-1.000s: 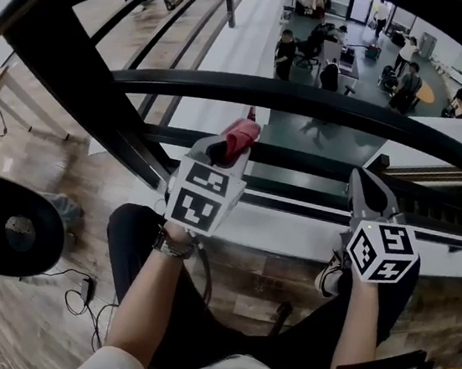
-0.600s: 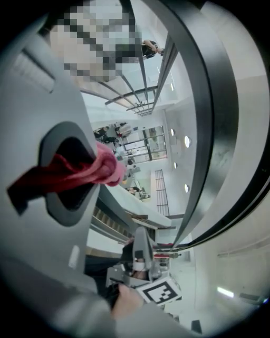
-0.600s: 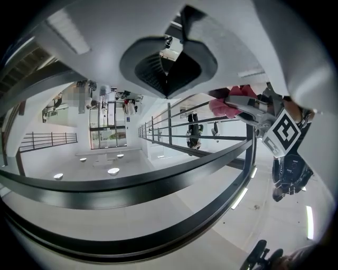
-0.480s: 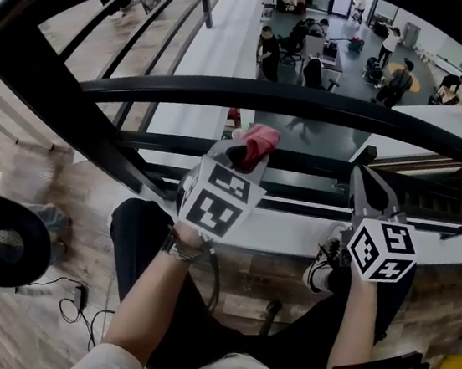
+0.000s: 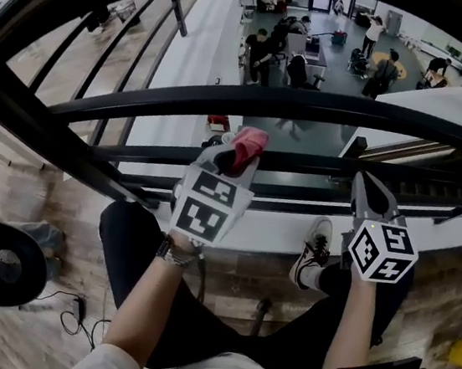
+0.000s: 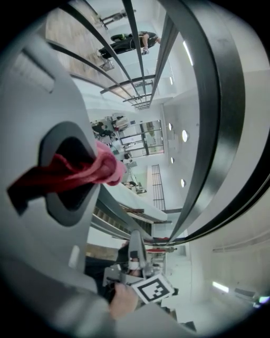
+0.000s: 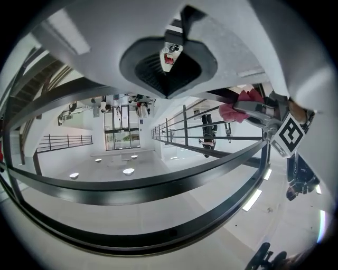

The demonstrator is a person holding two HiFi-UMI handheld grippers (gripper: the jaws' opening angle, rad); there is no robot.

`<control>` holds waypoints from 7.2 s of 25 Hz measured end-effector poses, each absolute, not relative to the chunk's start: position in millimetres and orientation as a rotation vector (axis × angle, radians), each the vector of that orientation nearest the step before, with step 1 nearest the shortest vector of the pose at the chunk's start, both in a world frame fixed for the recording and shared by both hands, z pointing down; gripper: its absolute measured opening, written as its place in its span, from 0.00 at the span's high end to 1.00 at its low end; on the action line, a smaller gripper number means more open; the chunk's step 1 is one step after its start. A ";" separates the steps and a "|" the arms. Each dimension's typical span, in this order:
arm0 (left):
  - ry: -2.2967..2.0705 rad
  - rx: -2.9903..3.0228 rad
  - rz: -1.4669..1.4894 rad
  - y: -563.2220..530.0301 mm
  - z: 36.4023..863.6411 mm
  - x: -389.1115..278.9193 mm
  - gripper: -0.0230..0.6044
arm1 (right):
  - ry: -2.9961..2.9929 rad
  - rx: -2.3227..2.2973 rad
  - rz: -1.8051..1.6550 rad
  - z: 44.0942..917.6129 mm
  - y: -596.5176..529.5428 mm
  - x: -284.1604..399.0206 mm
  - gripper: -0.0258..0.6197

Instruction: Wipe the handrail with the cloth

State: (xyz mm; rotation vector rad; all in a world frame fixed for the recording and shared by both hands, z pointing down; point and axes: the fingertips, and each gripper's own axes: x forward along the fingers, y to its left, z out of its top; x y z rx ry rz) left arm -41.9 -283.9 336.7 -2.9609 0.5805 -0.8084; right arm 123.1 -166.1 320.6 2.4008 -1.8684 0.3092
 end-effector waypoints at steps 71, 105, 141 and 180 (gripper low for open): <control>0.468 -2.938 -0.764 -231.7 348.7 42.5 0.86 | -1.703 2.317 0.276 352.6 -160.7 145.9 0.96; 0.778 -2.909 -0.721 -332.3 346.0 -141.9 0.86 | -1.850 2.151 0.197 324.2 -238.7 44.5 0.96; 1.549 -2.744 -0.650 -451.6 341.0 -358.6 0.86 | -1.950 2.013 0.182 327.0 -265.8 -12.5 0.96; 1.084 -3.115 -0.670 -401.4 368.5 -298.7 0.86 | -2.017 1.951 0.143 319.2 -282.4 -49.7 0.96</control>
